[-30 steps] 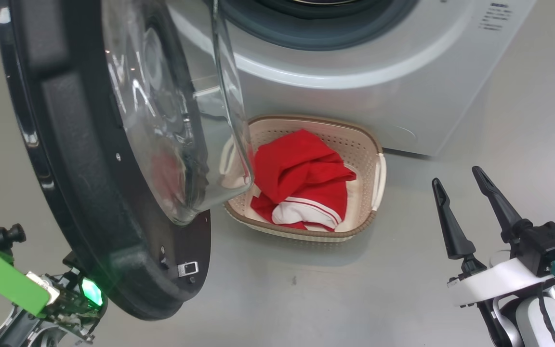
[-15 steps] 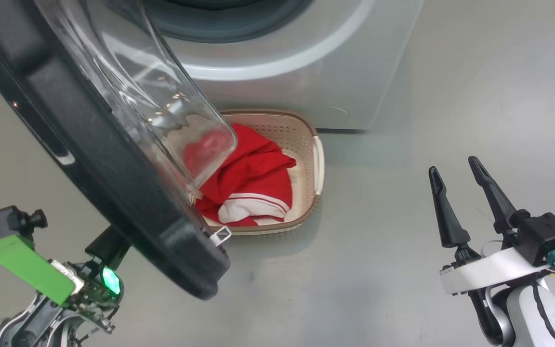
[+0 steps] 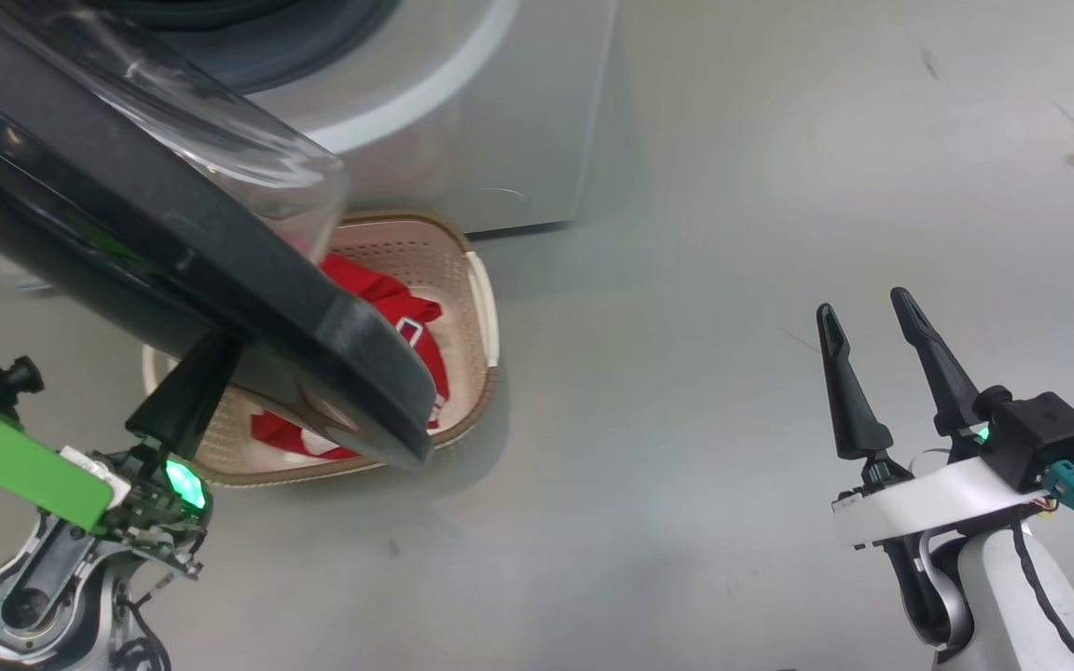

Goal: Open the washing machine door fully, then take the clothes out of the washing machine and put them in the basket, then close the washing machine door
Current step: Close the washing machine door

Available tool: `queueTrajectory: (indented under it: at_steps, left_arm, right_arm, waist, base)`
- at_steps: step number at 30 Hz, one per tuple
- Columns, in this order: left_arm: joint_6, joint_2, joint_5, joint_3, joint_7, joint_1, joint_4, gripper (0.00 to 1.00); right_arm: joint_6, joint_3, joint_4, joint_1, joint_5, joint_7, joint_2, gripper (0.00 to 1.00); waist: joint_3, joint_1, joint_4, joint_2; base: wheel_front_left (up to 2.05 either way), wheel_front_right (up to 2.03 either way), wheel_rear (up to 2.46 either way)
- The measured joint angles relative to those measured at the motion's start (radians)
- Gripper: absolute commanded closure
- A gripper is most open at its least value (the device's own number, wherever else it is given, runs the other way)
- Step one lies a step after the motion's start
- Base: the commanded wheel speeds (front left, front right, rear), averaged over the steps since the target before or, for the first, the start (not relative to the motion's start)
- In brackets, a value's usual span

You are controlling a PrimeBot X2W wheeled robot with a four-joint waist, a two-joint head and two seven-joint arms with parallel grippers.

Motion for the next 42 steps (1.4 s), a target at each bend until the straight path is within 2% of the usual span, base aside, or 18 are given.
queueTrajectory:
  at_steps: [9,18,28,42]
  left_arm:
    - [0.001,0.000,0.033,0.037,-0.050,-0.067,0.056,1.00]
    - [0.037,0.010,0.053,0.069,-0.098,-0.168,0.099,1.00]
    - [0.062,0.015,0.086,0.093,-0.151,-0.311,0.154,1.00]
    - [0.064,0.031,0.112,0.116,-0.212,-0.446,0.239,1.00]
  right_arm:
    - [0.005,0.003,0.035,-0.029,0.016,-0.010,0.020,0.00]
    - [0.006,0.000,0.061,-0.049,0.032,-0.018,0.025,0.00]
    - [0.014,-0.009,0.081,-0.083,0.046,-0.019,0.031,0.00]
    - [0.022,-0.014,0.104,-0.112,0.050,-0.024,0.037,0.00]
  waist:
    - [0.012,0.0000,-0.120,0.0000]
    - [0.042,0.0000,-0.207,0.0000]
    - [0.097,0.0001,-0.254,0.0000]
    - [0.128,0.0001,-0.281,0.0000]
  base:
    - [0.00,0.00,0.00]
    - [0.00,0.00,0.00]
    - [0.00,0.00,0.00]
    - [0.00,0.00,0.00]
